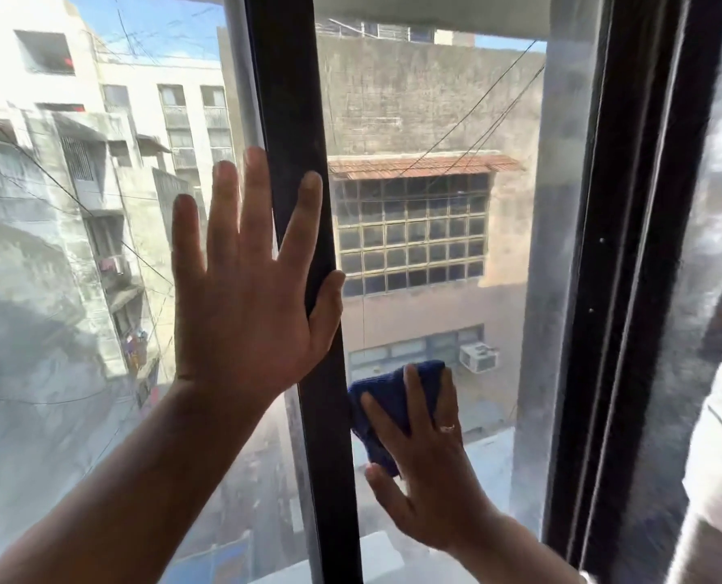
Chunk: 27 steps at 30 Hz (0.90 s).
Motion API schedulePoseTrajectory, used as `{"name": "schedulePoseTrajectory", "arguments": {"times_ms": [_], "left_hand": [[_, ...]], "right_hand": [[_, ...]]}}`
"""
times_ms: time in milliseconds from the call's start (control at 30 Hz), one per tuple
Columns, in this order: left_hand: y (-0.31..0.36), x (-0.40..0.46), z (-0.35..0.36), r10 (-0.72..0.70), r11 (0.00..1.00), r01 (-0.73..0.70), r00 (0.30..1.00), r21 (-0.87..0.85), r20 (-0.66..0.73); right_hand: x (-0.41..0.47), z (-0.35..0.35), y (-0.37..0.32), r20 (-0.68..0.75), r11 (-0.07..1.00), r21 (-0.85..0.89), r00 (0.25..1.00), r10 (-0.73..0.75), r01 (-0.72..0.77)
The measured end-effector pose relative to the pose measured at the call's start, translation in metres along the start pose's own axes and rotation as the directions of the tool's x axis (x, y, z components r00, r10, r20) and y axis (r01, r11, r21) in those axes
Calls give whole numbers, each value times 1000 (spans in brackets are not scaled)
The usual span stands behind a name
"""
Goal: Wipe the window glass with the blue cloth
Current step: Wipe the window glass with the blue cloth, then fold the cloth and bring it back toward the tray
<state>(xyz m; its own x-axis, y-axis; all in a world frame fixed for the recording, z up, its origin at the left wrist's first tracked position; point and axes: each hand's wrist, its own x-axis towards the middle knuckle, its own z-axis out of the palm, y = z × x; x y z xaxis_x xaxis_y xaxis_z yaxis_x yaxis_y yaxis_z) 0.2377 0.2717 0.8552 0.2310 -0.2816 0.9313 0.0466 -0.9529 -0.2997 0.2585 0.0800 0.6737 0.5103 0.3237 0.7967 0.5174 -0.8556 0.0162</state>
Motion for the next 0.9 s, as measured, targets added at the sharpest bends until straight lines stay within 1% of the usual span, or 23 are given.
{"name": "schedulePoseTrajectory", "arguments": {"times_ms": [67, 100, 133, 200, 267, 300, 333, 400, 433, 467, 500, 533, 567, 600, 633, 667, 700, 733, 767, 800, 833, 867, 900], "left_hand": [[0, -1, -2, 20, 1000, -20, 1000, -5, 20], [-2, -1, -4, 33, 999, -32, 999, -18, 26], [-3, -2, -6, 42, 998, -41, 999, -51, 26], [-4, -5, -13, 36, 985, -36, 999, -170, -2], [0, -10, -20, 3, 953, -10, 1000, -303, -23], [2, -15, -23, -1, 935, -9, 1000, -354, -26], [3, -21, -25, 13, 919, -24, 999, -393, -32], [9, -37, -28, 76, 884, -103, 994, -456, -77], [14, -46, -28, 111, 852, -150, 988, -501, -107], [21, -55, -29, 153, 800, -196, 980, -567, -124], [30, -64, -30, 208, 721, -229, 972, -654, -112], [41, -75, -33, 276, 619, -229, 959, -751, -65], [53, -86, -37, 343, 503, -174, 939, -846, 11], [67, -99, -42, 406, 391, -69, 908, -918, 105], [83, -115, -48, 459, 307, 64, 864, -950, 207], [98, -132, -54, 508, 250, 218, 800, -944, 319], [114, -152, -58, 562, 178, 387, 715, -905, 416], [134, -173, -64, 636, 61, 565, 613, -823, 468], [155, -197, -71, 715, -69, 728, 512, -682, 475], [173, -220, -76, 776, -149, 847, 420, -511, 470], [196, -245, -86, 845, -157, 927, 305, -340, 440], [221, -272, -102, 905, -120, 976, 182, -180, 386], [243, -297, -115, 936, -64, 997, 75, -43, 343]], "right_hand": [[-5, -13, 8, 39, 991, 126, 998, -49, 44], [-5, -21, 11, 51, 985, 162, 997, -64, 55], [-4, -28, 12, 57, 986, 161, 997, -57, 48], [3, -40, 11, 37, 994, 110, 999, -15, 11], [9, -45, 5, -24, 996, 60, 997, 70, -68], [13, -48, 1, -65, 993, 4, 991, 115, -114], [16, -51, -4, -95, 983, -70, 982, 164, -171], [18, -62, -8, -122, 945, -202, 964, 236, -257], [16, -69, -11, -101, 933, -218, 958, 270, -286], [10, -77, -14, -52, 927, -195, 947, 316, -320], [1, -87, -18, 8, 920, -142, 929, 370, -366], [-12, -97, -23, 71, 904, -73, 902, 425, -420], [-25, -109, -28, 137, 877, -12, 868, 478, -481], [-43, -122, -33, 199, 837, 32, 824, 531, -547], [-63, -135, -38, 248, 786, 61, 773, 585, -615], [-84, -149, -45, 278, 730, 81, 719, 637, -679], [-107, -161, -49, 298, 668, 84, 658, 691, -739], [-137, -174, -54, 312, 587, 68, 576, 756, -807], [-168, -186, -61, 318, 495, 61, 487, 814, -867], [-196, -195, -66, 327, 397, 73, 398, 857, -915], [-230, -206, -72, 332, 279, 103, 298, 895, -955], [-268, -216, -78, 341, 137, 165, 187, 921, -977], [-302, -222, -84, 369, -13, 251, 84, 926, -968]]}}
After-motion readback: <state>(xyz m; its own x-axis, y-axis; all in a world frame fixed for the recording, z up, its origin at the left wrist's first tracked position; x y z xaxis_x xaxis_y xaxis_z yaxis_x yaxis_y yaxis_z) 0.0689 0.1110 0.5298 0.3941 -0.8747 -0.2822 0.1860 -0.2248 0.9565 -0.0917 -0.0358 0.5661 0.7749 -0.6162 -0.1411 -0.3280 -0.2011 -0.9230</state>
